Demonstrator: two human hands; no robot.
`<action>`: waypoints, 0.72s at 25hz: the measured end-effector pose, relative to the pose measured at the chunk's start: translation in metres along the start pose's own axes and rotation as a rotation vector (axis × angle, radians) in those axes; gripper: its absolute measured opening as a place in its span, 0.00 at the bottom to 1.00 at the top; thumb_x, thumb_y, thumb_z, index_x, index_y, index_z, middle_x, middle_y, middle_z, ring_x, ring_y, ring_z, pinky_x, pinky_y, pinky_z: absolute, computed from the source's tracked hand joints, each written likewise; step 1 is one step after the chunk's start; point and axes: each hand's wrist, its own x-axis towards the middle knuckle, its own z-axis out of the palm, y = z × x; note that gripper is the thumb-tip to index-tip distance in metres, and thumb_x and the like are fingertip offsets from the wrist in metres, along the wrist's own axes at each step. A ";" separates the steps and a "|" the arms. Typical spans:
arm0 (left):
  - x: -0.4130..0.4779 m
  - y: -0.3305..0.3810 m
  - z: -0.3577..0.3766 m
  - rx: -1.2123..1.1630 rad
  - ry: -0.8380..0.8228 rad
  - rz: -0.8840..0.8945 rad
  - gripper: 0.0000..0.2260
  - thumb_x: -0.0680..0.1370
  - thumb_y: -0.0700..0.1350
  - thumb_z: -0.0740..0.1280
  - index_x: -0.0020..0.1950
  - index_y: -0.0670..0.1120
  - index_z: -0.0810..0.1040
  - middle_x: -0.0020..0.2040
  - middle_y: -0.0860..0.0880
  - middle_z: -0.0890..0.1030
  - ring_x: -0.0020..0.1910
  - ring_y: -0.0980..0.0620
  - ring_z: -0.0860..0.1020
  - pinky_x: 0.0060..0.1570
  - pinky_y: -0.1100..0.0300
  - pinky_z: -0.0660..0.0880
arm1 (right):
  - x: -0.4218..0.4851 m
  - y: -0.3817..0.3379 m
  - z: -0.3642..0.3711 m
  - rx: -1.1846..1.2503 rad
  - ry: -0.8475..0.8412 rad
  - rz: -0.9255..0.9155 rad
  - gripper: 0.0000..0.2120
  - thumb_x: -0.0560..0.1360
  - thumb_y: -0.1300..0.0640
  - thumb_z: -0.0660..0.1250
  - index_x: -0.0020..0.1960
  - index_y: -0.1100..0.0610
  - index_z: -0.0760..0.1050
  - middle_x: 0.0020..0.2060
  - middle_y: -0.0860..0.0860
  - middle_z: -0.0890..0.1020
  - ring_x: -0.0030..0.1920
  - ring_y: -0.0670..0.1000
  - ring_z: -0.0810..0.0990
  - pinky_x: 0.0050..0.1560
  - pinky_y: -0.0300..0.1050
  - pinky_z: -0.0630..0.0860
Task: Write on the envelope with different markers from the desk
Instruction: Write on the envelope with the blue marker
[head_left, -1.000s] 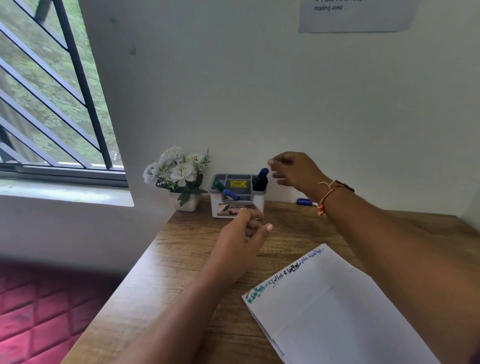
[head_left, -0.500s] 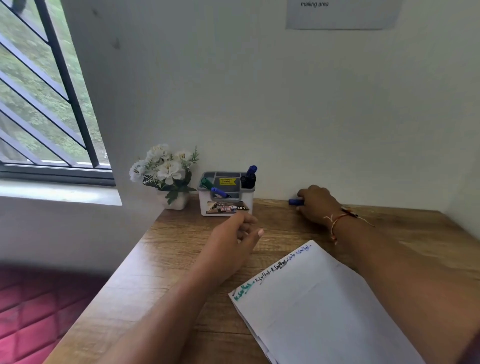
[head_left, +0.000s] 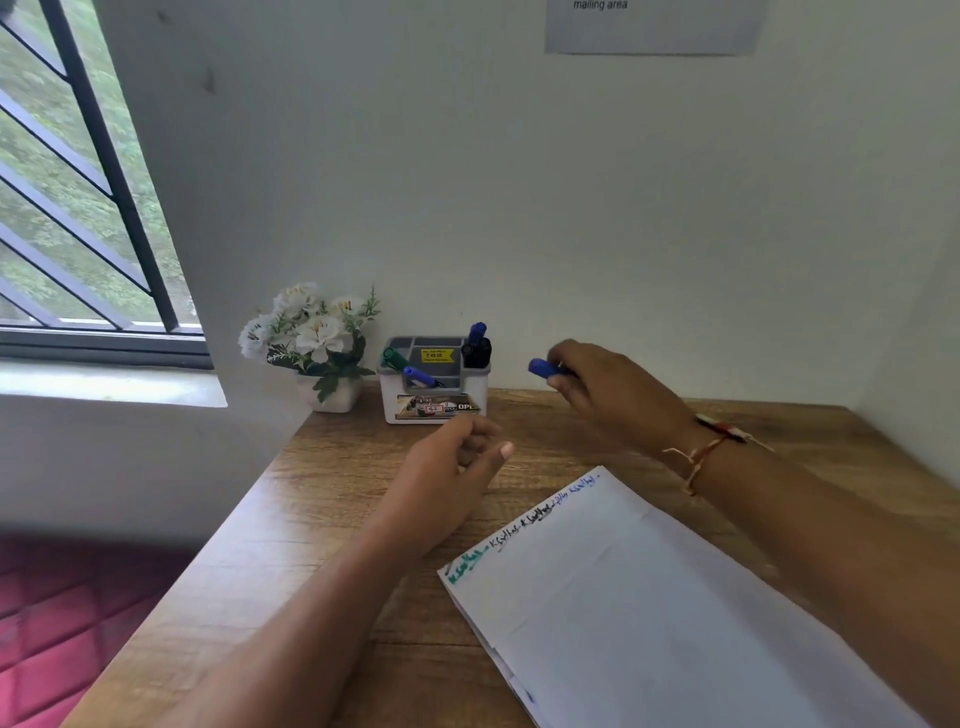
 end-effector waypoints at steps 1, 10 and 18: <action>-0.002 0.003 0.001 -0.064 0.003 0.007 0.10 0.78 0.57 0.67 0.58 0.56 0.77 0.48 0.55 0.83 0.46 0.58 0.81 0.49 0.58 0.80 | -0.011 -0.015 -0.011 0.026 0.019 -0.046 0.10 0.84 0.52 0.60 0.61 0.54 0.74 0.50 0.51 0.80 0.44 0.50 0.76 0.40 0.42 0.68; -0.013 0.022 0.008 -0.334 -0.141 0.023 0.10 0.79 0.44 0.68 0.51 0.36 0.79 0.40 0.41 0.86 0.38 0.49 0.82 0.42 0.57 0.82 | -0.093 -0.050 -0.001 0.059 -0.092 -0.109 0.11 0.82 0.47 0.61 0.58 0.48 0.79 0.45 0.43 0.82 0.41 0.43 0.77 0.39 0.42 0.72; -0.015 0.025 0.008 -0.371 -0.201 -0.060 0.10 0.76 0.42 0.71 0.51 0.35 0.78 0.41 0.41 0.86 0.38 0.51 0.83 0.41 0.62 0.80 | -0.103 -0.043 0.002 0.030 -0.055 -0.116 0.14 0.83 0.41 0.54 0.63 0.38 0.74 0.48 0.39 0.84 0.45 0.45 0.81 0.37 0.48 0.79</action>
